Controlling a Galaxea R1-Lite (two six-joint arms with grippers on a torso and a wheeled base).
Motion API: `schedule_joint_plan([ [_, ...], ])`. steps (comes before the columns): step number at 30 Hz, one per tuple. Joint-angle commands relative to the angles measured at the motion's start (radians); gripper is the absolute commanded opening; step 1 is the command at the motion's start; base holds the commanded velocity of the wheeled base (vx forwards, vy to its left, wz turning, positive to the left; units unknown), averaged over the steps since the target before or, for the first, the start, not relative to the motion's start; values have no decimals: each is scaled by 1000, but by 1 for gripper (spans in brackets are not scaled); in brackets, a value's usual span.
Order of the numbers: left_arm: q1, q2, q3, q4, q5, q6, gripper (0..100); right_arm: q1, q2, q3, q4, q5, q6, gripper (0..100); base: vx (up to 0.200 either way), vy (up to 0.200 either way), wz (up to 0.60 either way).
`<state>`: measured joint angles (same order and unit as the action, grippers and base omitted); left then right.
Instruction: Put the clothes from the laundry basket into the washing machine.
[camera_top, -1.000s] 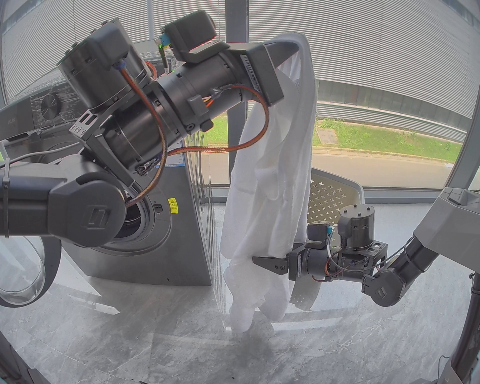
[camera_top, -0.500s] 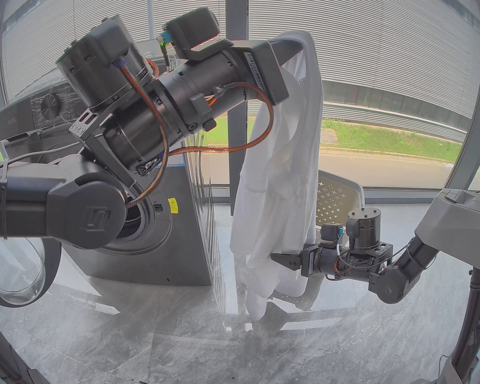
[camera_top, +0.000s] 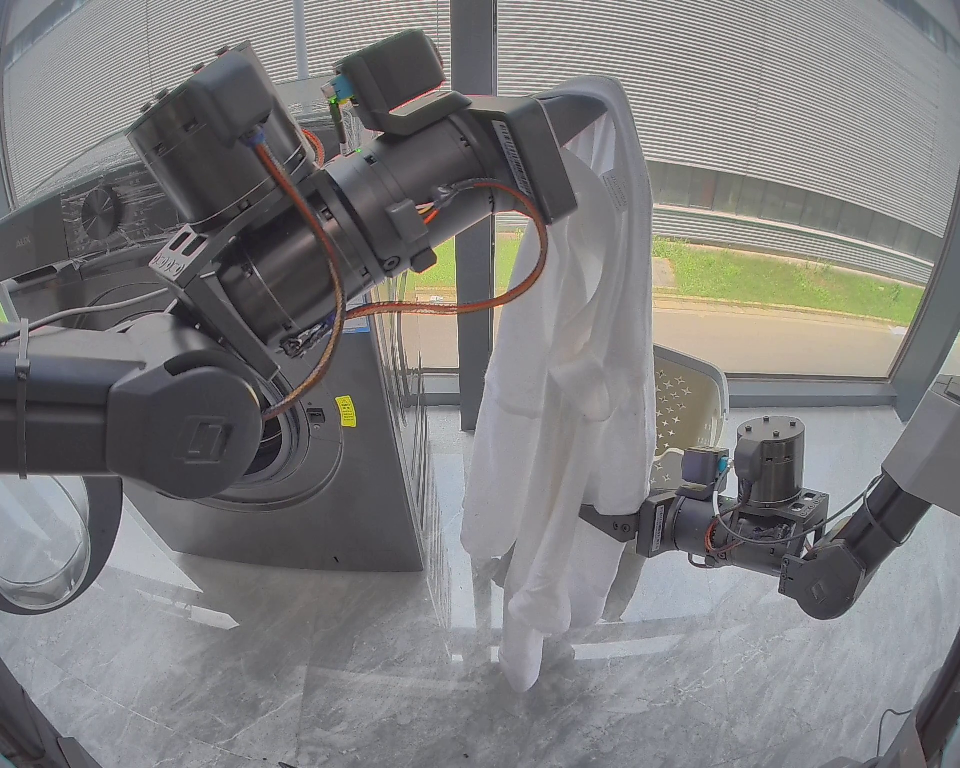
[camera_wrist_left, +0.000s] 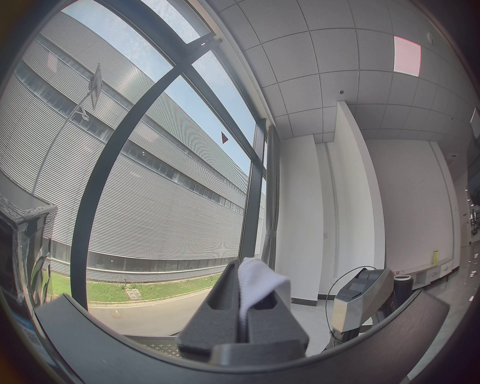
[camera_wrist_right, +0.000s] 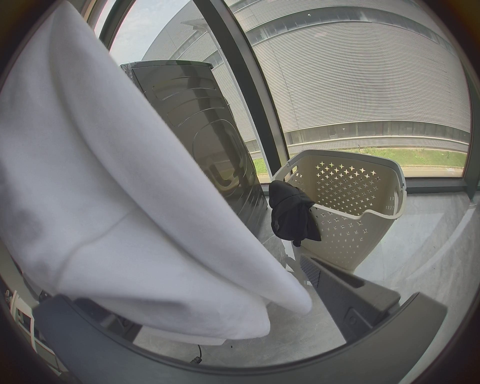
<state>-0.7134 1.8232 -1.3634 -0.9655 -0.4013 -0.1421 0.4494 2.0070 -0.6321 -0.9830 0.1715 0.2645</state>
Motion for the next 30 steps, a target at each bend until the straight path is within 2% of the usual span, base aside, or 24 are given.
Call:
schedule_joint_plan([
  [1, -3, 13, 0, -1, -4, -1, 0, 0, -50, 37, 0, -1, 1, 100, 0, 0, 0],
  [3, -3, 11, 0, -1, -7, -1, 0, -1, -51, 32, 0, 22, -11, 100, 0, 0, 0],
  [8, -3, 7, -2, 1, -10, -4, 0, 5, -14, 34, 0, 218, -94, 100, 0, 0, 0],
  [10, -3, 7, -2, 1, -10, -4, 0, 5, -14, 34, 0, 218, -94, 100, 0, 0, 0],
  [12, -3, 1, -2, 1, -11, -4, 0, 2, 27, 17, -19, 255, -106, 100, 0, 0, 0],
  [15, -3, -2, -2, 1, -13, -5, 0, -9, 72, -3, -56, 278, -108, 100, 0, 0, 0],
  [26, -3, -5, -2, 1, -33, -13, 0, -49, 150, -133, -68, 272, -113, 100, 0, 0, 0],
  [30, -1, -5, -2, 1, -33, -22, 0, -34, 174, -175, -98, 303, -116, 100, 0, 0, 0],
])
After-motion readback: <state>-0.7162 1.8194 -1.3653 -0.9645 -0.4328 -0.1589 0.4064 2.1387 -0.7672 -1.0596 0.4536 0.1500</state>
